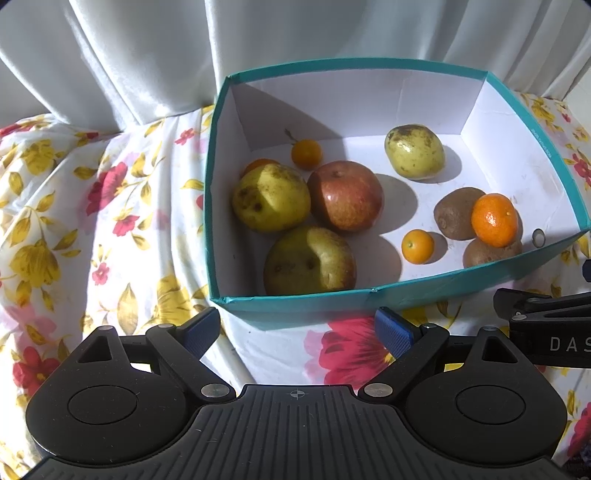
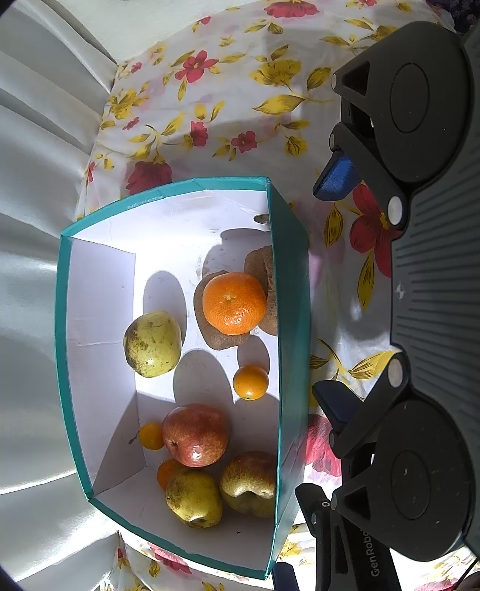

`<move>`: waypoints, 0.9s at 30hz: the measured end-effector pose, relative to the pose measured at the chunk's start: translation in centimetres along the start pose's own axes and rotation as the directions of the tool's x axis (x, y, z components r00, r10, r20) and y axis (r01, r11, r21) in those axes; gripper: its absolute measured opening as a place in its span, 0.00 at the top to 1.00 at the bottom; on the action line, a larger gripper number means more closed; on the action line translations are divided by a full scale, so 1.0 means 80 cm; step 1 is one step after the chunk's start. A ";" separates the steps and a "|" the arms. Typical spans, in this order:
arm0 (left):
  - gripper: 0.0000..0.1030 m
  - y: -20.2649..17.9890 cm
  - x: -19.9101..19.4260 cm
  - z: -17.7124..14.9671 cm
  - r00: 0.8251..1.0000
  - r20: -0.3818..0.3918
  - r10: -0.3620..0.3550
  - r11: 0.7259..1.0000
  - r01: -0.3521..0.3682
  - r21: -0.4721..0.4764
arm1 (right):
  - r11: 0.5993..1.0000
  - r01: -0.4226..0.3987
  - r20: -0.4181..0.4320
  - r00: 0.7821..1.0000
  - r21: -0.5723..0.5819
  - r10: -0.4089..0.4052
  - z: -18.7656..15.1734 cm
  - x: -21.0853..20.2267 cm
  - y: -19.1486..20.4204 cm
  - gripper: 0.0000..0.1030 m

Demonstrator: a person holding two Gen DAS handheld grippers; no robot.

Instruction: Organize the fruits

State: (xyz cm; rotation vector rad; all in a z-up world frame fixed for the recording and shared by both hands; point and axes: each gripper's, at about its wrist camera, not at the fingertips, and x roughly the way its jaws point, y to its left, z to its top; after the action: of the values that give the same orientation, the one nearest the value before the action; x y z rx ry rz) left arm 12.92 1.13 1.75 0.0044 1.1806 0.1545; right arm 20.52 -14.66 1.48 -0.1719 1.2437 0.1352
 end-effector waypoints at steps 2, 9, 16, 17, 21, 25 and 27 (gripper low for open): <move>0.08 0.001 0.001 0.000 1.000 -0.003 -0.001 1.000 0.001 -0.002 | 1.000 0.001 0.000 1.000 -0.001 -0.001 0.000 0.001 0.000 0.00; 0.08 0.002 0.005 0.001 1.000 -0.013 -0.002 1.000 0.002 -0.006 | 1.000 -0.001 -0.003 1.000 -0.005 0.001 0.001 0.003 0.001 0.00; 0.08 0.001 0.007 0.001 1.000 -0.014 -0.008 1.000 0.008 -0.005 | 1.000 -0.001 -0.003 1.000 -0.009 0.001 0.001 0.004 0.001 0.00; 0.08 0.001 0.007 0.001 1.000 -0.015 -0.006 1.000 0.006 -0.004 | 1.000 -0.001 -0.003 1.000 -0.010 0.001 0.001 0.004 0.002 0.00; 0.08 0.000 0.007 0.001 1.000 -0.015 -0.006 1.000 0.006 -0.003 | 1.000 0.000 -0.002 1.000 -0.012 0.000 0.002 0.004 0.002 0.00; 0.08 0.000 0.007 0.002 1.000 -0.015 -0.006 1.000 0.006 -0.004 | 1.000 0.000 -0.002 1.000 -0.011 0.000 0.001 0.004 0.002 0.00; 0.08 0.000 0.007 0.001 1.000 -0.014 -0.006 1.000 0.006 -0.001 | 1.000 -0.001 -0.002 1.000 -0.012 0.001 0.002 0.004 0.002 0.00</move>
State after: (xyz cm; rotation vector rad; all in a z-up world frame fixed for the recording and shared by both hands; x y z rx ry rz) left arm 13.23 1.18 1.24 -0.0008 1.1947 0.1499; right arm 20.71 -14.46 1.18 -0.1820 1.2456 0.1433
